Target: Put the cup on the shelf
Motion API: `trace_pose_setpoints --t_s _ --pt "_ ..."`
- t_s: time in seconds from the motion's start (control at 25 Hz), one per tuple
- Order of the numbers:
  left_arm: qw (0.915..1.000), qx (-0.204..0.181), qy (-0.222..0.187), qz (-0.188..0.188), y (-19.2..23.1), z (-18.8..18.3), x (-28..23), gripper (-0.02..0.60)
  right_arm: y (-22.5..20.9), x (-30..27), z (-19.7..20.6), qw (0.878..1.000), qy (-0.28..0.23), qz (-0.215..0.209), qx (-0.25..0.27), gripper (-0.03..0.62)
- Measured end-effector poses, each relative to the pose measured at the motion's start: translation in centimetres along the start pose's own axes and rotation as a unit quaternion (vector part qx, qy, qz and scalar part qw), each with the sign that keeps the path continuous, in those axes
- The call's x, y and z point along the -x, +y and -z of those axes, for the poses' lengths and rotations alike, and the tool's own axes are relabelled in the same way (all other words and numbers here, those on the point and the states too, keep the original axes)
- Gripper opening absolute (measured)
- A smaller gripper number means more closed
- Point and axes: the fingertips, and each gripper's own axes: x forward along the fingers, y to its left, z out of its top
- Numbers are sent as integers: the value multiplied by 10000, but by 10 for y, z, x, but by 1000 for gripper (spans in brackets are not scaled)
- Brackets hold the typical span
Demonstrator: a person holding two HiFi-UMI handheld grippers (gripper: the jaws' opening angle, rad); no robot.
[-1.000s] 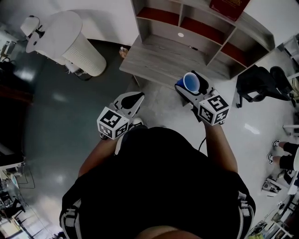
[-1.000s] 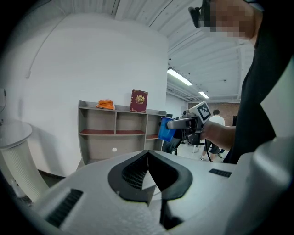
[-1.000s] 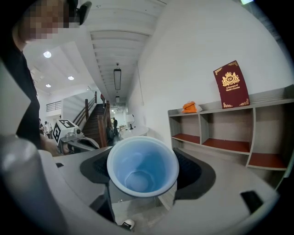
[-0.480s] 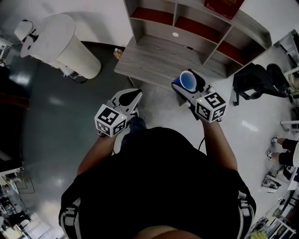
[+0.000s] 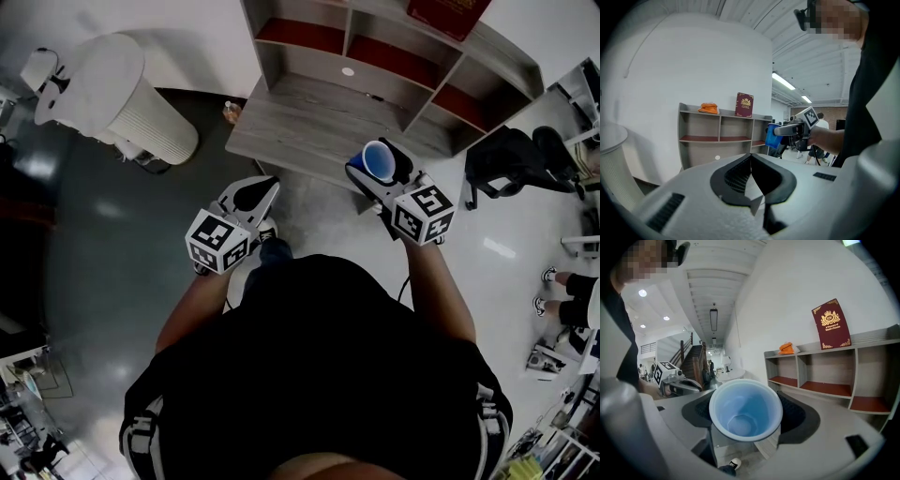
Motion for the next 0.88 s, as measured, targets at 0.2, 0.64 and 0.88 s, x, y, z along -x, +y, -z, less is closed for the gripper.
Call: trace_pose_setpoints --t_s 0.2,0.64,0.88 --pt "10000 23 -17 30 17 -4 -5 18 -8 -9 -6 9997 16 226 95 382" --pt "9998 83 24 168 60 -8 -26 18 -30 -45 -12 9994 74 342 -54 382" --pt "9998 20 54 201 90 -13 -37 18 -38 -73 -18 9992 101 360 -103 382"
